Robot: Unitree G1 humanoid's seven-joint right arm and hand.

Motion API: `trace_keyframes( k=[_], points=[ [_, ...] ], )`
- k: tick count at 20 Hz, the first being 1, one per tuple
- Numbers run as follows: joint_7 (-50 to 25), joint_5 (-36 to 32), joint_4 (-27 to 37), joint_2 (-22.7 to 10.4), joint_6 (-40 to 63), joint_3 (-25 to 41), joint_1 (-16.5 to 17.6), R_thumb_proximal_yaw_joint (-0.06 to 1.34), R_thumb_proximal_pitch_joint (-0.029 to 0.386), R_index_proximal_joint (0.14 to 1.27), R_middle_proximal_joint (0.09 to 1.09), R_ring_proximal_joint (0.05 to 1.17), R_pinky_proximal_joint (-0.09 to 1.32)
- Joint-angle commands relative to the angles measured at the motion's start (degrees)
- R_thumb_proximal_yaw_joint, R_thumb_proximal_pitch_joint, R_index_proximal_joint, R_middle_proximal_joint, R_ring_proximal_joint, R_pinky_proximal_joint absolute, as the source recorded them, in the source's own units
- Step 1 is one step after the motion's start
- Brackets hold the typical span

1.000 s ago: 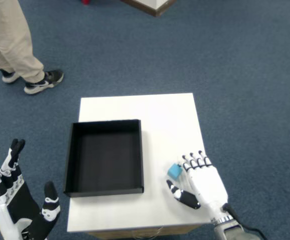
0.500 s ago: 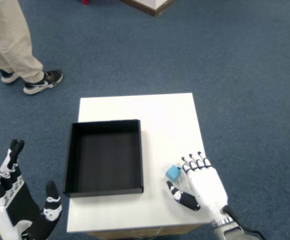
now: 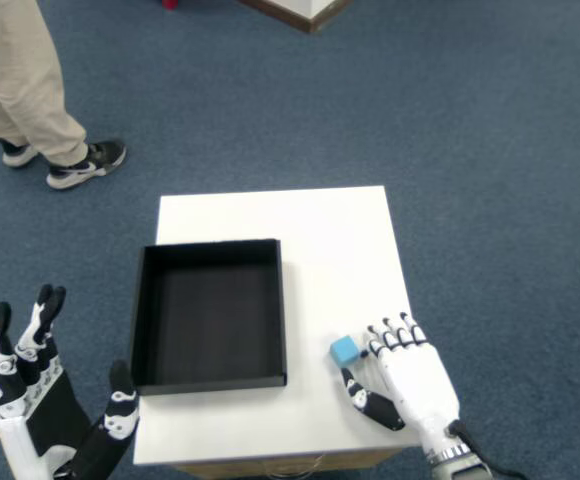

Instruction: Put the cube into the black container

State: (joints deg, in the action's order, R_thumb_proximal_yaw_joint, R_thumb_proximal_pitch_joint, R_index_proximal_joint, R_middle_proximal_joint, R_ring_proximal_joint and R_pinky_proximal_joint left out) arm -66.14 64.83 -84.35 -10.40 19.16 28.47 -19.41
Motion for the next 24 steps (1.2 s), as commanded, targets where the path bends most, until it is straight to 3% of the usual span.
trace_keyframes(
  k=[1,2,3,5,8,10,11,12,13,14,15,19,24],
  points=[
    [-2.9,-0.5,1.4,-0.4,-0.6,-1.4,-1.4,0.47,0.191,0.77,0.35,0.27,0.14],
    [-3.0,-0.6,1.4,-0.4,-0.6,-1.5,-1.4,0.52,0.194,0.8,0.35,0.27,0.14],
    [-3.1,-0.9,1.4,-0.3,-0.4,-2.0,-1.2,0.59,0.18,0.92,0.38,0.27,0.14],
    [-2.9,-1.5,1.3,-0.3,-0.1,-2.8,-0.8,0.66,0.162,0.99,0.4,0.27,0.14],
    [-2.6,-2.6,1.5,-0.2,1.5,-4.1,0.0,1.15,0.185,1.11,0.42,0.29,0.16],
    [-2.6,-3.0,1.5,-0.2,2.4,-4.7,0.2,1.21,0.186,1.12,0.43,0.29,0.16],
    [-2.5,-3.0,1.6,-0.2,2.6,-4.9,0.2,1.2,0.187,1.1,0.43,0.29,0.16],
    [-2.4,-3.1,1.6,-0.2,2.6,-5.1,0.2,1.0,0.177,0.95,0.43,0.3,0.17],
    [-2.2,-3.1,1.5,-0.2,2.4,-5.1,0.1,0.74,0.142,0.82,0.42,0.3,0.17],
    [-2.0,-3.0,1.5,-0.3,2.1,-5.1,0.1,0.57,0.11,0.76,0.42,0.3,0.17],
    [-1.7,-2.9,1.4,-0.3,1.5,-5.1,0.0,0.5,0.094,0.74,0.42,0.3,0.17],
    [-0.6,-2.3,1.3,-0.3,-0.1,-5.0,-0.2,0.47,0.081,0.74,0.4,0.3,0.18],
    [0.2,-2.0,1.4,-0.3,-1.0,-5.1,-0.5,0.49,0.006,0.69,0.38,0.29,0.18]
  ],
)
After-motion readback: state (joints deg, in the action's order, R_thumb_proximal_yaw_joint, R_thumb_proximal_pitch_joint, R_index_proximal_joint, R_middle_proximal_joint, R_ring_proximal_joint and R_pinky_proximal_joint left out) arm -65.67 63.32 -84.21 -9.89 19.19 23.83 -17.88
